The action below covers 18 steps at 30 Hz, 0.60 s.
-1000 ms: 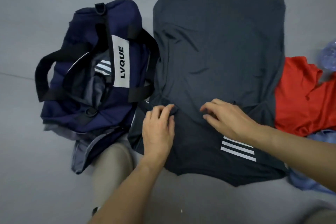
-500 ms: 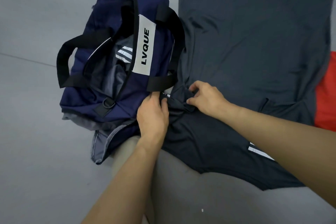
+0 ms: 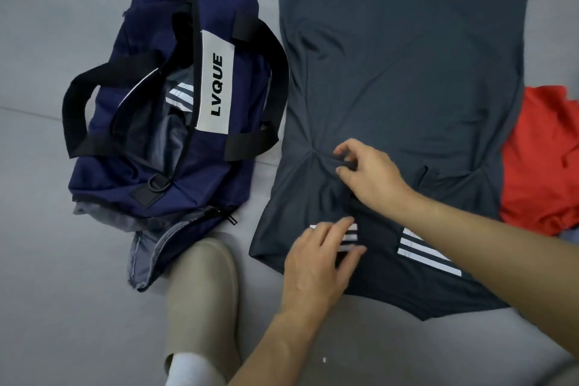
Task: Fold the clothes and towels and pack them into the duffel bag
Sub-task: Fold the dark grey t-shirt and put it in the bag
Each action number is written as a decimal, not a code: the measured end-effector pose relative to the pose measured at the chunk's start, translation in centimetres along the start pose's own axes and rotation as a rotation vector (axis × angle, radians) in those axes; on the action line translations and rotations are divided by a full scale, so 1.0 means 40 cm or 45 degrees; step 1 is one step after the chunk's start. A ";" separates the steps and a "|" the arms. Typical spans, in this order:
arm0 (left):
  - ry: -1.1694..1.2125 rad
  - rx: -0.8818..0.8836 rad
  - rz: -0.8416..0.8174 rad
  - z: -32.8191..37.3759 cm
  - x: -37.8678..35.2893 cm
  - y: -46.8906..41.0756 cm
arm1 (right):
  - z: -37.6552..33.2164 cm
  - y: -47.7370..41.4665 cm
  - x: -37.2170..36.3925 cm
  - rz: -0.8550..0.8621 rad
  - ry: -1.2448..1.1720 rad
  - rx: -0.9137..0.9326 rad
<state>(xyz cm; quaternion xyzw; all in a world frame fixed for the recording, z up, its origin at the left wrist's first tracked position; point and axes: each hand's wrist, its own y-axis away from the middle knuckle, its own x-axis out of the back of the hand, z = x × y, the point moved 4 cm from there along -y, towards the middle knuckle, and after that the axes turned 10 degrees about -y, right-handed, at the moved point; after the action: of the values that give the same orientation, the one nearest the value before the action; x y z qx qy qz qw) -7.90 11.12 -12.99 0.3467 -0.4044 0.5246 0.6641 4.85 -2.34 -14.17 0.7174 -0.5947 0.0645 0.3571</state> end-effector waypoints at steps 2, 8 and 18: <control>-0.002 0.007 0.022 -0.013 -0.001 -0.005 | 0.000 0.038 -0.006 0.077 0.251 0.245; -0.346 -0.122 0.020 -0.117 -0.008 -0.117 | 0.123 0.204 0.080 -0.146 0.788 0.582; -0.868 -1.157 -0.576 -0.144 0.056 -0.091 | 0.363 0.475 0.204 -0.424 1.111 0.594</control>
<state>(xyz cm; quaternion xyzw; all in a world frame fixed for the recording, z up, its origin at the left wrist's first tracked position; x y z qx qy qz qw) -3.07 16.39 -13.60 0.2542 -0.6939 0.0052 0.6737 -14.74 -18.22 -12.38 0.7692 -0.2382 0.4304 0.4078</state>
